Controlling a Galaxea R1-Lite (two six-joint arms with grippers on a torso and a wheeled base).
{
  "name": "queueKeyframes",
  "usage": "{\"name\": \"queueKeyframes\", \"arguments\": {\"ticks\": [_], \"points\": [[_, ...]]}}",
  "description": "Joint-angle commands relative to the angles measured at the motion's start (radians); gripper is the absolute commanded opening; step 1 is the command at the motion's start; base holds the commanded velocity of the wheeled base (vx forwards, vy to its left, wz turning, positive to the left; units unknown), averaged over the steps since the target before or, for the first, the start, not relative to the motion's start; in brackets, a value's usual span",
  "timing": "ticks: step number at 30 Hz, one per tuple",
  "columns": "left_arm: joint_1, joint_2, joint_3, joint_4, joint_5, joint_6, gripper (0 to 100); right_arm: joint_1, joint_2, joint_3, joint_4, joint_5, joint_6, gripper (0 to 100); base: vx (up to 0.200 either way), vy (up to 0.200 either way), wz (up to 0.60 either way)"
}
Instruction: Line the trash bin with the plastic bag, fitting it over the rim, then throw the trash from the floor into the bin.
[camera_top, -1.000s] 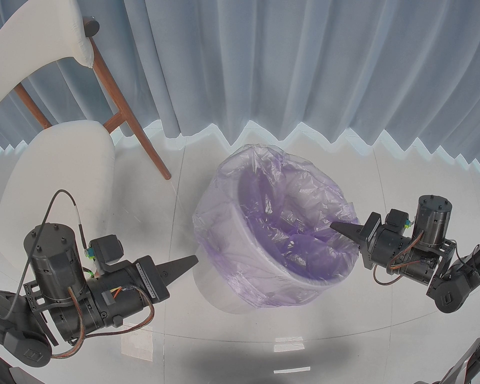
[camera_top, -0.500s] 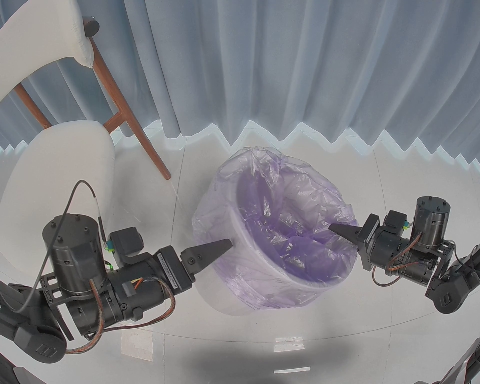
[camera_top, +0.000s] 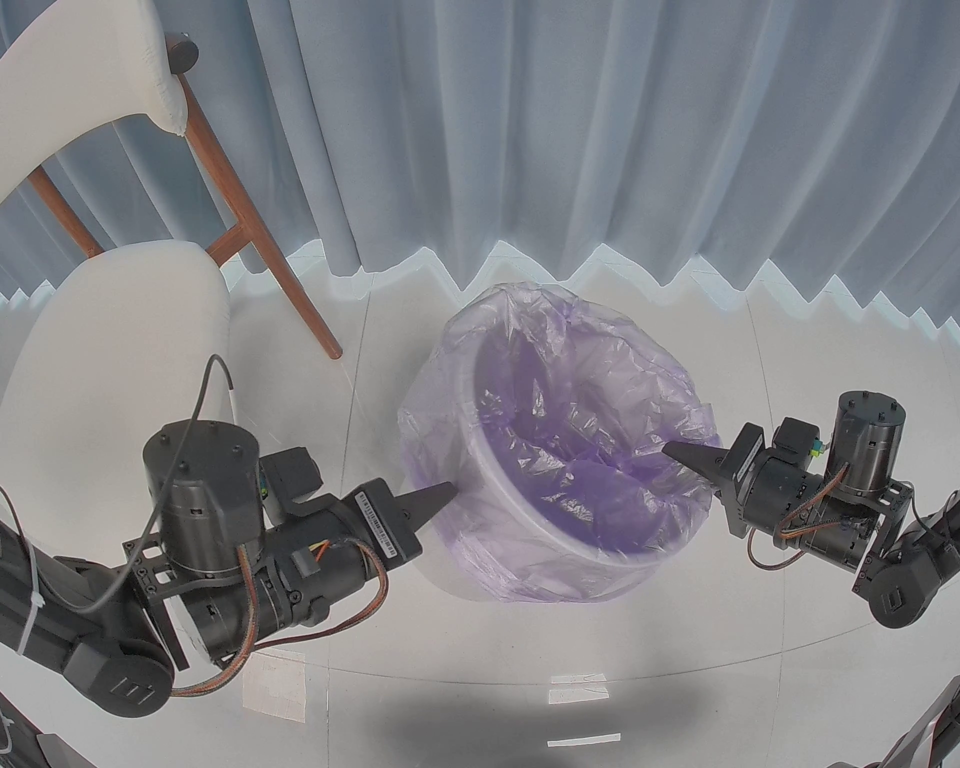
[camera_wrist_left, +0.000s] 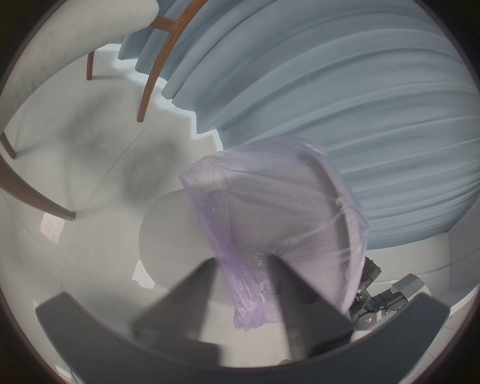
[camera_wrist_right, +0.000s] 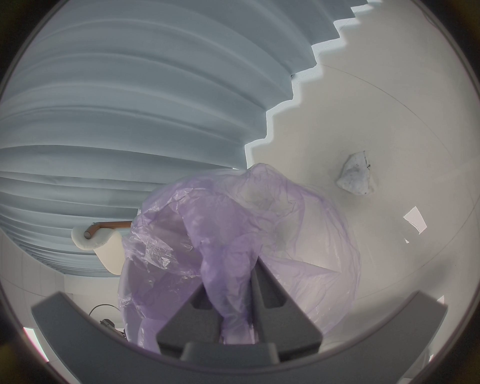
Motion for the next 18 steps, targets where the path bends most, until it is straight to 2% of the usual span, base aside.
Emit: {"name": "queueKeyframes", "arguments": {"ticks": [1, 4, 12, 18], "points": [[0.005, 0.042, -0.031, -0.001, 0.019, 0.0, 0, 0.001, -0.026, 0.005, 0.002, 0.003, 0.025, 0, 0.0, 0.0, 0.0], [0.005, 0.046, -0.039, -0.006, 0.03, 0.0, 0, 0.001, -0.032, 0.005, 0.002, 0.003, 0.056, 0, 0.0, 0.0, 0.0], [0.007, 0.045, -0.022, -0.004, 0.031, 0.007, 0, 0.0, -0.038, -0.001, 0.002, 0.003, 0.068, 0, 0.0, 0.0, 0.0], [0.032, 0.048, 0.007, 0.008, 0.028, 0.015, 0, -0.003, -0.064, -0.009, 0.006, 0.004, 0.12, 0, 0.0, 0.0, 0.0]]}}
